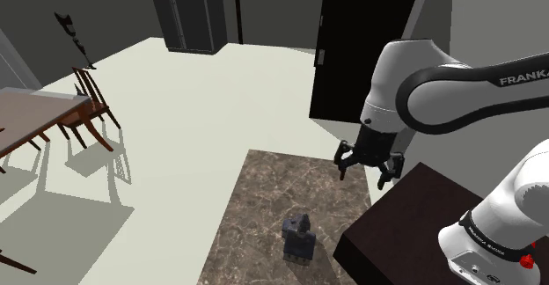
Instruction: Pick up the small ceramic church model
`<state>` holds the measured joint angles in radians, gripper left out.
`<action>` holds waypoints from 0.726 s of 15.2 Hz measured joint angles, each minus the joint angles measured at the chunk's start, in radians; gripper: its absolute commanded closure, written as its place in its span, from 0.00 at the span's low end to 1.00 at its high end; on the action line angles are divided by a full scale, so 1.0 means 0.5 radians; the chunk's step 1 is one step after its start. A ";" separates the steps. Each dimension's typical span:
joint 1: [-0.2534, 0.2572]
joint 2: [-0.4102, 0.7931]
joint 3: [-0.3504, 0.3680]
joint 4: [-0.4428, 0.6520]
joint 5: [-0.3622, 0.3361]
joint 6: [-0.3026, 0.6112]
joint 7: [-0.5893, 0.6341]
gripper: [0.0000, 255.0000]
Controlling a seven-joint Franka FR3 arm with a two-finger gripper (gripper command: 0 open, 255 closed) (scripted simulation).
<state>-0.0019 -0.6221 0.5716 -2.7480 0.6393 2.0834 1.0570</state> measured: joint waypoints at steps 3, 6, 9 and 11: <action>-0.044 0.258 0.219 0.048 0.138 0.284 0.277 0.00; -0.125 0.522 0.407 0.108 0.199 0.562 0.547 0.00; -0.264 0.884 0.606 0.207 0.110 0.888 0.872 0.00; -0.343 1.145 0.699 0.275 -0.071 1.107 1.162 0.00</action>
<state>-0.1736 -0.0497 0.9211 -2.6106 0.6038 2.6369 1.6379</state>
